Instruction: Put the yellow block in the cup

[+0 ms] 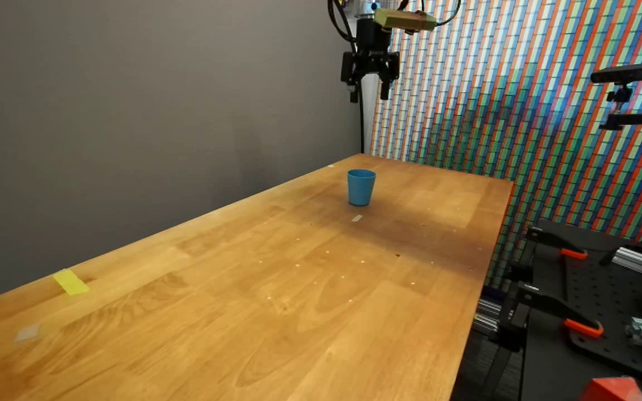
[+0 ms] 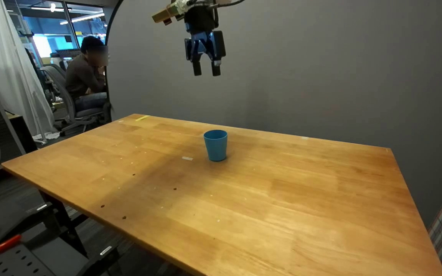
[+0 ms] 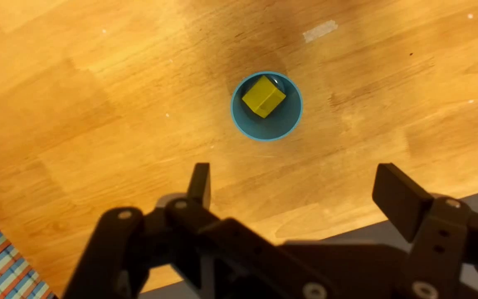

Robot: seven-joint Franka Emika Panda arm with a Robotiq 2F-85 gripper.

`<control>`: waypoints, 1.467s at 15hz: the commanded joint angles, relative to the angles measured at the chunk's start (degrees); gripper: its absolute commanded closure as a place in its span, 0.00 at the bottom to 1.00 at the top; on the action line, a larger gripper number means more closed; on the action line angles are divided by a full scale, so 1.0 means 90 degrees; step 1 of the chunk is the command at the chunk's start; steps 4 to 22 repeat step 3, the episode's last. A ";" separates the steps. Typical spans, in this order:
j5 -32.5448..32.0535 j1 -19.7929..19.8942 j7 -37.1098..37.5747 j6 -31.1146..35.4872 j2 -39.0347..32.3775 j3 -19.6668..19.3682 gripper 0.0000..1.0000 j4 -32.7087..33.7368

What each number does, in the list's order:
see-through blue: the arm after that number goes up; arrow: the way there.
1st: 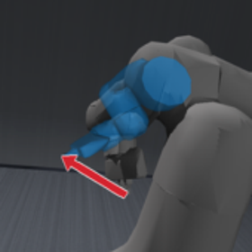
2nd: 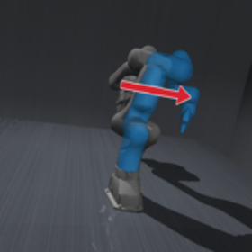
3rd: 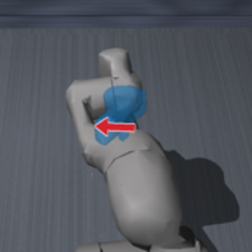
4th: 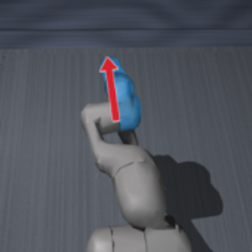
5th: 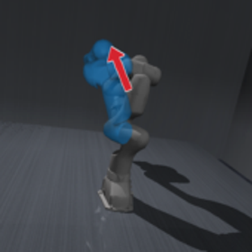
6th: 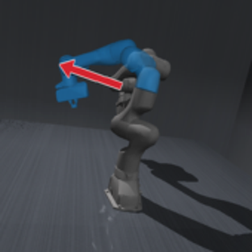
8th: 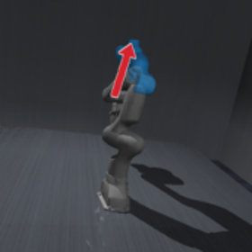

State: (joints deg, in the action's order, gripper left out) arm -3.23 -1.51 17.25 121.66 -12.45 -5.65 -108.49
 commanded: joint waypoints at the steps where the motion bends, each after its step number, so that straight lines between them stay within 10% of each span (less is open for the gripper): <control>1: -0.0020 0.0079 0.0010 -0.0016 -0.0042 0.0081 0.00 0.0012; 22: -0.0018 0.0102 0.0009 0.0008 -0.0215 0.0065 0.00 0.0022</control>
